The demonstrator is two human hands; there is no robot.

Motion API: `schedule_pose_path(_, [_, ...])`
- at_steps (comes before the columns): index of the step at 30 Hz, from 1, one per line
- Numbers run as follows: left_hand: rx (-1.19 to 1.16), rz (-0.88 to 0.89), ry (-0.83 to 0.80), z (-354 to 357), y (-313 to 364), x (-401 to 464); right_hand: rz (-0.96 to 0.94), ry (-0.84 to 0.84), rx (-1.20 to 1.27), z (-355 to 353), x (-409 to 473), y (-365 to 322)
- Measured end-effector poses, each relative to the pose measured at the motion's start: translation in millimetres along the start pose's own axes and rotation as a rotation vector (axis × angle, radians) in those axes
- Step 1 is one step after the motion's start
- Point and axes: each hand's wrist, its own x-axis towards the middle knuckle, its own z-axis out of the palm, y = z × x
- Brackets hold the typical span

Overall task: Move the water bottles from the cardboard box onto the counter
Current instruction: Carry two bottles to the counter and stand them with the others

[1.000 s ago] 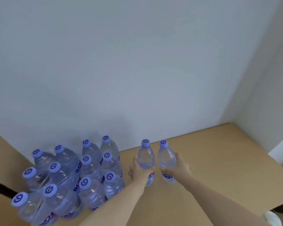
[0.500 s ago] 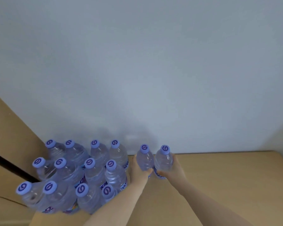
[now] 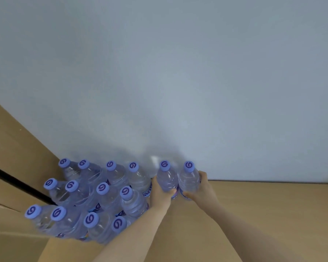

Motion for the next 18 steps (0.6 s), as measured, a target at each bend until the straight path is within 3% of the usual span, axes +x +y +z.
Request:
schedule_pose_path(5, [-0.07,-0.049,-0.012,-4,-6,-10,-0.012,-0.105,0.084,-13,6,0])
schedule_pose_path(13, [0.013,-0.133,0.022,1,3,-10,-0.115,-0.164,0.13,-11,4,-9])
schedule_pose_path(18, [0.106,-0.158,0.026,2,-2,-21,-0.015,-0.104,0.076,-13,-5,8])
